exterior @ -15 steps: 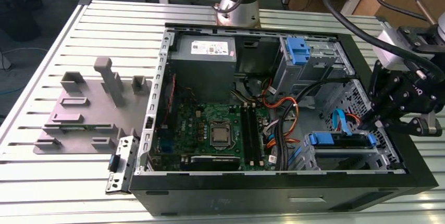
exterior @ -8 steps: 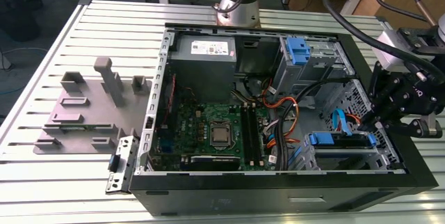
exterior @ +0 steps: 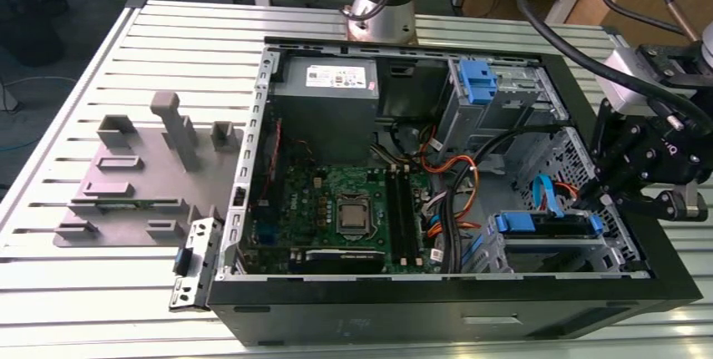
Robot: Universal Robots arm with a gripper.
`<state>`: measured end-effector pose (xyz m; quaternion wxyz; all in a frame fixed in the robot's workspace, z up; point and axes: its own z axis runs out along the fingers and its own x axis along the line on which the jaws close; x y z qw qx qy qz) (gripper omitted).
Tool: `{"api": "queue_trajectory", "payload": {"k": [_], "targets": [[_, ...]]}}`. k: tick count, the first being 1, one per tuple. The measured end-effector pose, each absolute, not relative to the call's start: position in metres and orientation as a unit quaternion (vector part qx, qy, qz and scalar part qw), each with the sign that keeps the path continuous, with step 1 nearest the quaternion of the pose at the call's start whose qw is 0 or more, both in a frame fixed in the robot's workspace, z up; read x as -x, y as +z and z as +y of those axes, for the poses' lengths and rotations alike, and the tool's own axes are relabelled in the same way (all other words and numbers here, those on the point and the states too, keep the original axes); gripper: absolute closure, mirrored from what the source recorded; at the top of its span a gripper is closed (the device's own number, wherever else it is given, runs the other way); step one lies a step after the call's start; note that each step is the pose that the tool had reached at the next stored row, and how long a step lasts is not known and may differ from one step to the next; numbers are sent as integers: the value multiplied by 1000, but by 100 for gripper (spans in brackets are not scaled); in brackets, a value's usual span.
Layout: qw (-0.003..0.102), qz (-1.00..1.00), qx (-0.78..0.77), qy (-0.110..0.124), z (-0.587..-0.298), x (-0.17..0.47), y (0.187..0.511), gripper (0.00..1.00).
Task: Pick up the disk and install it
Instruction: 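Insert the second disk wire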
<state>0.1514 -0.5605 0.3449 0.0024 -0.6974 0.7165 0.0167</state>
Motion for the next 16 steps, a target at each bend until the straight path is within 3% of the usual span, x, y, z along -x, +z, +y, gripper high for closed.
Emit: {"api": "queue_trajectory", "payload": {"k": [16], "targets": [[6, 710, 704, 13, -572, -142, 341, 84]]}}
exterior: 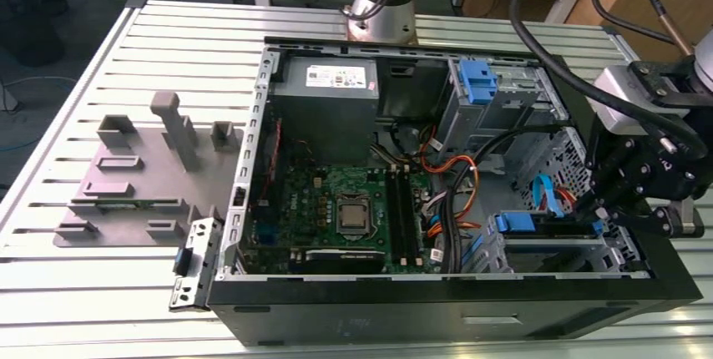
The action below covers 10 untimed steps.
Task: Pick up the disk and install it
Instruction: 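Insert the second disk wire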
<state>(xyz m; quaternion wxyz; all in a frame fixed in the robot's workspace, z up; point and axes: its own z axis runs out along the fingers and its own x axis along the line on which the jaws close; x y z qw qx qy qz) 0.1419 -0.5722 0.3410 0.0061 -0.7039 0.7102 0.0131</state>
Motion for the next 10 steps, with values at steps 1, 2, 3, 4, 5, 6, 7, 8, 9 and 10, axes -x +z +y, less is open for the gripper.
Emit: {"api": "queue_trajectory", "payload": {"k": [1, 2, 3, 4, 5, 6, 7, 8, 9, 10], "targets": [[6, 710, 704, 13, -573, -141, 340, 84], [6, 709, 705, 13, -573, -141, 340, 84], [6, 708, 706, 13, -573, -141, 339, 84], [6, 708, 706, 13, -573, -141, 339, 84], [6, 707, 707, 13, -573, -141, 338, 84], [6, 707, 707, 13, -573, -141, 338, 84], [6, 707, 707, 13, -574, -140, 338, 84], [6, 707, 707, 13, -574, -140, 338, 84], [6, 707, 707, 13, -574, -140, 338, 84], [6, 707, 707, 13, -574, -140, 338, 84]]}}
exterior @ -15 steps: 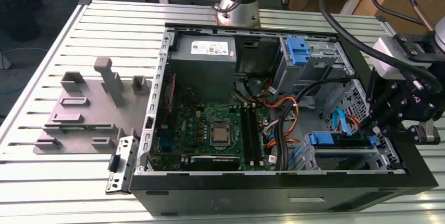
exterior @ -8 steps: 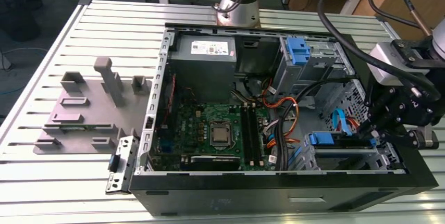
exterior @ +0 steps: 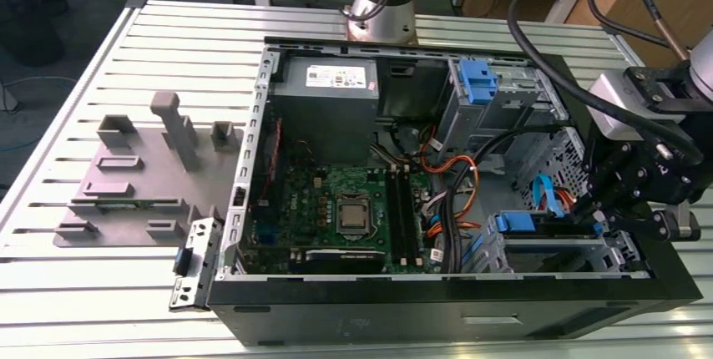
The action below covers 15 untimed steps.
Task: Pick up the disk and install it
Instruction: 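Insert the second disk wire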
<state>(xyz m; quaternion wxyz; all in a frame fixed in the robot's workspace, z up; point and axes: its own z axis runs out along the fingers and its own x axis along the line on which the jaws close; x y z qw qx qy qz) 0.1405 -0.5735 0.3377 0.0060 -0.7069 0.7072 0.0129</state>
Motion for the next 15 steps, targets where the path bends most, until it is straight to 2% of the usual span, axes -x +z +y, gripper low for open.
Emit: {"api": "queue_trajectory", "payload": {"k": [5, 6, 15], "targets": [[6, 707, 707, 13, -574, -140, 338, 83], [6, 707, 707, 13, -574, -140, 338, 76], [6, 707, 707, 13, -573, -140, 332, 76]]}}
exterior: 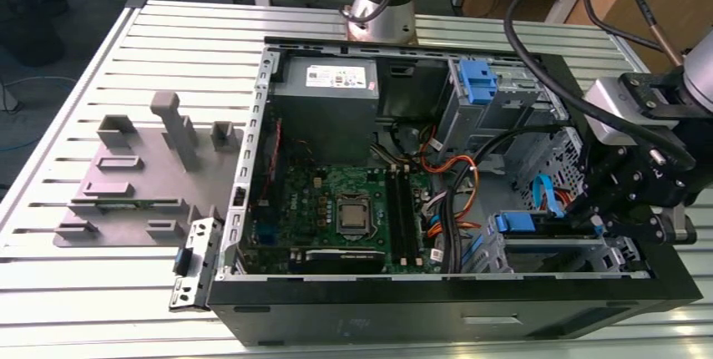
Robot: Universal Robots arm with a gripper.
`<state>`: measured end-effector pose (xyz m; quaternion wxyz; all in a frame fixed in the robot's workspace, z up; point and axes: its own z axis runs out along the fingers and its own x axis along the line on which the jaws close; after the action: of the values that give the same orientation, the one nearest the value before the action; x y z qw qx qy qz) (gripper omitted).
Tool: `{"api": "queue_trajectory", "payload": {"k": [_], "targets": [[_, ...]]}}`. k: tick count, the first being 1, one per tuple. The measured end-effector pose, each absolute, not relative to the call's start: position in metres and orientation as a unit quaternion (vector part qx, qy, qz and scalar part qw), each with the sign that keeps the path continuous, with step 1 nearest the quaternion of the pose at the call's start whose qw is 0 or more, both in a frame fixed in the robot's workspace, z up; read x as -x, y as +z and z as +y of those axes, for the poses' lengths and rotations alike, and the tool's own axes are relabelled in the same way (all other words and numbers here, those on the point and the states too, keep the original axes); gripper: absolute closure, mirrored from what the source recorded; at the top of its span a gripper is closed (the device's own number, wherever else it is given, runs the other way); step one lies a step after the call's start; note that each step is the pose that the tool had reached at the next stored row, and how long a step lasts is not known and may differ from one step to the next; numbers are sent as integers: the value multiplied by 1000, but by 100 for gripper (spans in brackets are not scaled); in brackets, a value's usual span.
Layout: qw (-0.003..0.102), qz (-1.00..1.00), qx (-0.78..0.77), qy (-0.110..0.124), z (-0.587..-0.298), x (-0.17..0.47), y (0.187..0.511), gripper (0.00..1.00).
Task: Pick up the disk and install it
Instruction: 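Insert the second disk wire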
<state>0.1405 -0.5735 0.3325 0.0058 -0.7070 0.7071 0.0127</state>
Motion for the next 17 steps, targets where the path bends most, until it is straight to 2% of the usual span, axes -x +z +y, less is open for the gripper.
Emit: {"api": "queue_trajectory", "payload": {"k": [8, 10, 11, 17], "targets": [[6, 707, 707, 13, -573, -140, 332, 76], [6, 707, 707, 13, -573, -140, 332, 78], [6, 707, 707, 13, -573, -140, 332, 83], [6, 707, 707, 13, -573, -140, 335, 83]]}}
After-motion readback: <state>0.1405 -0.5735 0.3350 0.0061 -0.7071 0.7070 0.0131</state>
